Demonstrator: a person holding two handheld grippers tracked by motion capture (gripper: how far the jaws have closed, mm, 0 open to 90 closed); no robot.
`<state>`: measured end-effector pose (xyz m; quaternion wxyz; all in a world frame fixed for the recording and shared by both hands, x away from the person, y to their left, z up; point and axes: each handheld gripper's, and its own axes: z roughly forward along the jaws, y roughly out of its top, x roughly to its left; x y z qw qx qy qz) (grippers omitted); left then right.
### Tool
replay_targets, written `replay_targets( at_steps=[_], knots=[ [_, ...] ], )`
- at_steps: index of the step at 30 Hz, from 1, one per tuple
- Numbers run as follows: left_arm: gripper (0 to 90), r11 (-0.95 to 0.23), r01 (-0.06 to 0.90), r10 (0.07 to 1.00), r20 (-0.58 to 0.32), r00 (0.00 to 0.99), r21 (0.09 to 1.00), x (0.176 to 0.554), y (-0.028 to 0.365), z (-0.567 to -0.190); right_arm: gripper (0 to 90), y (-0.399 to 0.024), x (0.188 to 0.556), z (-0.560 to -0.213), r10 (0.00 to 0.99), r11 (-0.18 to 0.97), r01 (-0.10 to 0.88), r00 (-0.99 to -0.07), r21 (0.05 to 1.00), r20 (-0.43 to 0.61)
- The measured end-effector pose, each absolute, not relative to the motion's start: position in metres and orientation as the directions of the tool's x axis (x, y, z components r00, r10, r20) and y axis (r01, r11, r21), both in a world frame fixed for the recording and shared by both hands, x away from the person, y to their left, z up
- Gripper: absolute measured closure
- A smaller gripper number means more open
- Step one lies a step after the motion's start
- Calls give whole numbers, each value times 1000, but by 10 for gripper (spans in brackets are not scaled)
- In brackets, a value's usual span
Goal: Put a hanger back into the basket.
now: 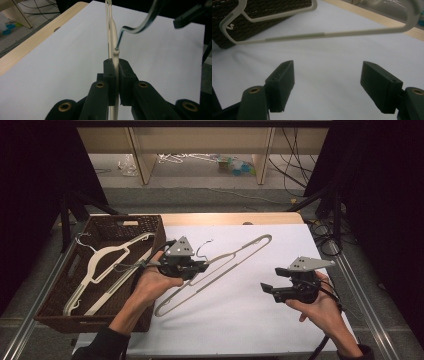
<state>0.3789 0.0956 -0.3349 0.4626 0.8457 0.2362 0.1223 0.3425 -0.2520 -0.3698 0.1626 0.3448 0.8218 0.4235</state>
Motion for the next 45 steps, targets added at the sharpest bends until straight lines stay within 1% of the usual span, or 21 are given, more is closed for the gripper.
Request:
replay_targets(
  at_steps=[3, 7, 9, 15, 18, 26, 28, 35, 37, 41, 45],
  knots=[
    [857, -407, 310, 516, -64, 854, 859, 380, 103, -322, 281, -251, 336, -376, 692, 405, 411, -721, 817, 20],
    [857, -373, 327, 519, -97, 849, 868, 381, 110, -306, 273, -249, 328, -384, 677, 412, 400, -736, 819, 19],
    [857, -359, 332, 520, -108, 847, 872, 383, 115, -298, 272, -249, 324, -389, 678, 397, 386, -735, 832, 18],
    [857, -326, 322, 553, -97, 827, 889, 383, 131, -274, 271, -251, 317, -400, 672, 390, 395, -740, 832, 36],
    [857, -297, 327, 561, -113, 820, 897, 384, 142, -262, 262, -251, 315, -407, 669, 377, 393, -742, 839, 47],
    [857, -271, 352, 609, -124, 783, 896, 388, 171, -244, 252, -247, 309, -411, 655, 381, 388, -754, 839, 51],
    [857, -247, 360, 624, -136, 769, 900, 391, 184, -238, 251, -245, 307, -412, 656, 378, 377, -754, 846, 42],
    [857, -204, 350, 647, -143, 749, 914, 390, 207, -218, 250, -245, 306, -414, 651, 385, 374, -758, 843, 39],
    [857, -209, 349, 652, -136, 746, 913, 390, 209, -216, 250, -245, 306, -414, 649, 386, 374, -759, 843, 39],
    [857, -210, 355, 685, -122, 718, 911, 390, 226, -209, 250, -246, 305, -414, 653, 384, 376, -757, 843, 40],
    [857, -217, 364, 705, -112, 700, 906, 391, 240, -211, 250, -246, 305, -415, 654, 384, 381, -755, 841, 44]
  ],
)
